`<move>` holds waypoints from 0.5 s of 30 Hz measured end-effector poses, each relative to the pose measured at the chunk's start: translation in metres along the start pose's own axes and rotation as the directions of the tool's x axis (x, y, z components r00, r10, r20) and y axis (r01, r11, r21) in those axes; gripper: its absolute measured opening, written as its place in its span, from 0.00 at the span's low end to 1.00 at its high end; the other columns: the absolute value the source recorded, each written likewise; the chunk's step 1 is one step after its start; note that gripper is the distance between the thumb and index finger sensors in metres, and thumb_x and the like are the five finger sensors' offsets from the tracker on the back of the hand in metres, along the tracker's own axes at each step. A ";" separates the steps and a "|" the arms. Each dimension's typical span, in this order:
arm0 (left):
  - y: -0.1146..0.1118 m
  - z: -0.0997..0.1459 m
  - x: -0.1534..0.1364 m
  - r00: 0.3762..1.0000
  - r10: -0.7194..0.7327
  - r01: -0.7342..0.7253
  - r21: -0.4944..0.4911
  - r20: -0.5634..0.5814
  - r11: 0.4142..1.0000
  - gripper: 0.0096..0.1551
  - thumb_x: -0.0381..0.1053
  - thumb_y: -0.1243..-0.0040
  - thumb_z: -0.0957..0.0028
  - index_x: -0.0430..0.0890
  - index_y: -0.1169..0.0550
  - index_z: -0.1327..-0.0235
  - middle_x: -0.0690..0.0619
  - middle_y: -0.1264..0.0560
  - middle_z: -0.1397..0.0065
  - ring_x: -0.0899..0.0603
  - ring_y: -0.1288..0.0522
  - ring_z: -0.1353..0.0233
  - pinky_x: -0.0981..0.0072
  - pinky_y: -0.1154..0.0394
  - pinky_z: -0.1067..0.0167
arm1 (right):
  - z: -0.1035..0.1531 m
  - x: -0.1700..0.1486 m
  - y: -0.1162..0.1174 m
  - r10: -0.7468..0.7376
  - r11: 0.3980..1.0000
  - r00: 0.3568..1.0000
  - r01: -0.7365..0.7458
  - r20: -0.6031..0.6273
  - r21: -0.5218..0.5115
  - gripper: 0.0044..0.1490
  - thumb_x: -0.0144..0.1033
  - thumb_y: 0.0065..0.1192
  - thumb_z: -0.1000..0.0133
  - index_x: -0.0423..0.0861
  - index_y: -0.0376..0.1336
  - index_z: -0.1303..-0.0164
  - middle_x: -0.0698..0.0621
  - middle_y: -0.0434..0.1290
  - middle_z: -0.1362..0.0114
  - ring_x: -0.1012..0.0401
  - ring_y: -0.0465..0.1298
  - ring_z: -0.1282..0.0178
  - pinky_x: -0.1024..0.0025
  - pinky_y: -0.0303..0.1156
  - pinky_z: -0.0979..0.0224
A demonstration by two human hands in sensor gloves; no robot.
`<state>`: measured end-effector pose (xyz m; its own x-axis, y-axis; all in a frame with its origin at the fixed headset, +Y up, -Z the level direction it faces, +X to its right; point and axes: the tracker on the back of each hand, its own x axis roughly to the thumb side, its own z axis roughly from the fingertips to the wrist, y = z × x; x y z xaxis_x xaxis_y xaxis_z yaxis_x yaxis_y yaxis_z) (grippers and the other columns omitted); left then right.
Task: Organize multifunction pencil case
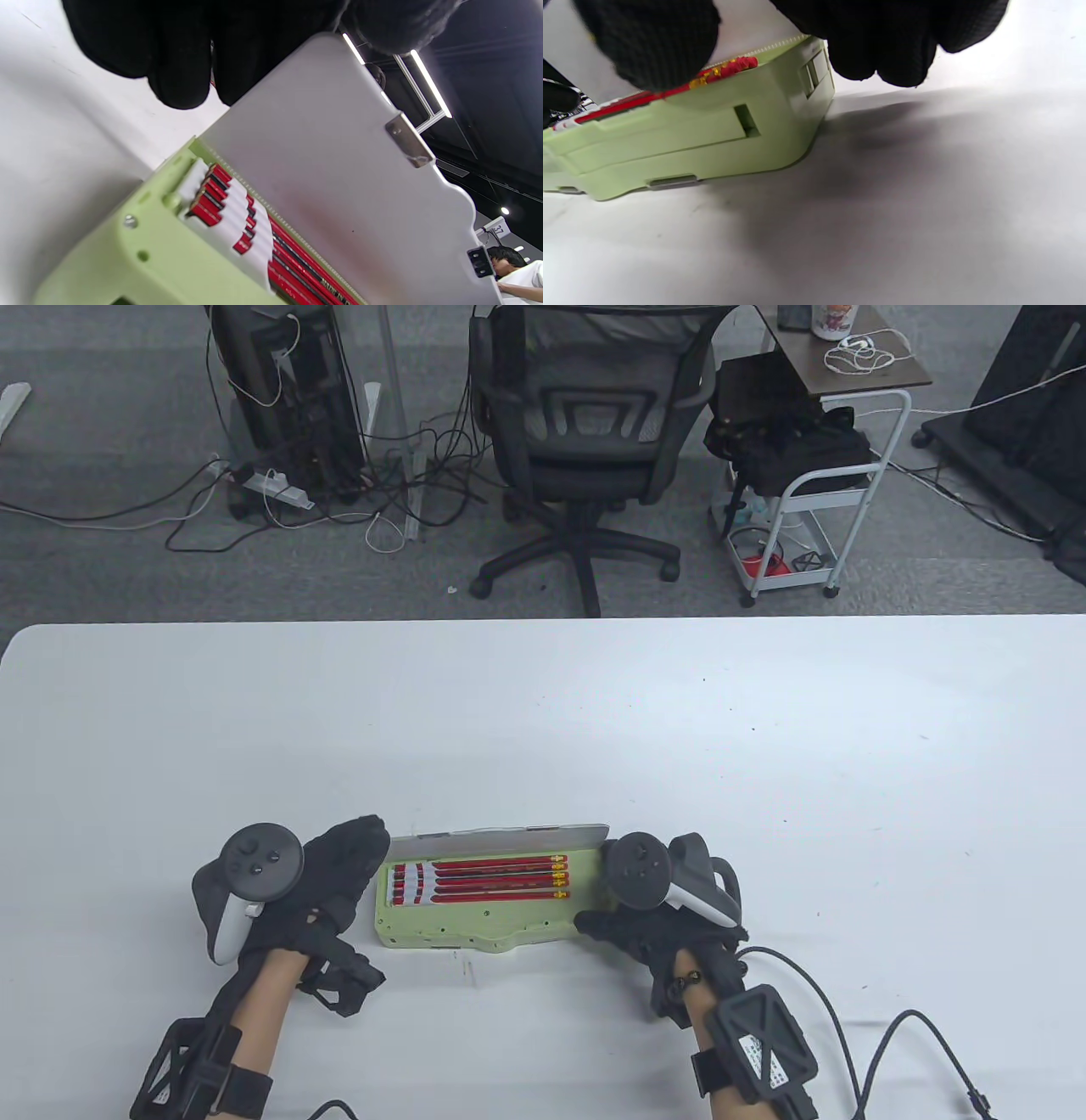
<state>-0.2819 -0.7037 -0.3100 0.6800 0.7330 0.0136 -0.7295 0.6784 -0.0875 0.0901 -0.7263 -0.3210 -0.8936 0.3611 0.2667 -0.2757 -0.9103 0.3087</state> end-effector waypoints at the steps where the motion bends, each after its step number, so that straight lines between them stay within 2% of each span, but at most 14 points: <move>1: -0.001 0.001 0.000 1.000 -0.006 0.006 -0.001 0.010 1.000 0.36 0.65 0.49 0.41 0.45 0.25 0.27 0.40 0.23 0.24 0.28 0.22 0.29 0.30 0.27 0.37 | 0.002 -0.002 -0.003 -0.015 1.000 1.000 0.015 -0.004 0.014 0.62 0.57 0.64 0.52 0.26 0.51 0.21 0.27 0.63 0.23 0.32 0.70 0.27 0.34 0.65 0.26; 9: -0.008 0.013 -0.005 0.996 -0.071 0.072 -0.017 0.057 0.997 0.37 0.65 0.49 0.41 0.45 0.25 0.26 0.40 0.23 0.23 0.28 0.23 0.29 0.30 0.27 0.37 | 0.016 -0.017 -0.026 -0.129 0.991 0.991 0.131 0.038 -0.037 0.65 0.60 0.64 0.53 0.27 0.50 0.20 0.27 0.62 0.22 0.32 0.68 0.25 0.34 0.64 0.25; 15: -0.024 0.018 -0.007 0.972 -0.210 0.216 -0.045 0.107 0.975 0.36 0.64 0.47 0.41 0.46 0.26 0.25 0.40 0.25 0.21 0.27 0.25 0.26 0.28 0.29 0.35 | 0.012 -0.009 -0.016 -0.137 0.985 0.988 0.143 0.066 -0.093 0.63 0.62 0.59 0.52 0.30 0.51 0.19 0.26 0.62 0.23 0.30 0.69 0.26 0.32 0.65 0.27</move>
<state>-0.2704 -0.7237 -0.2898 0.8063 0.5752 0.1383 -0.5614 0.8177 -0.1276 0.1070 -0.7128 -0.3170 -0.8223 0.4947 0.2812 -0.4322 -0.8644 0.2569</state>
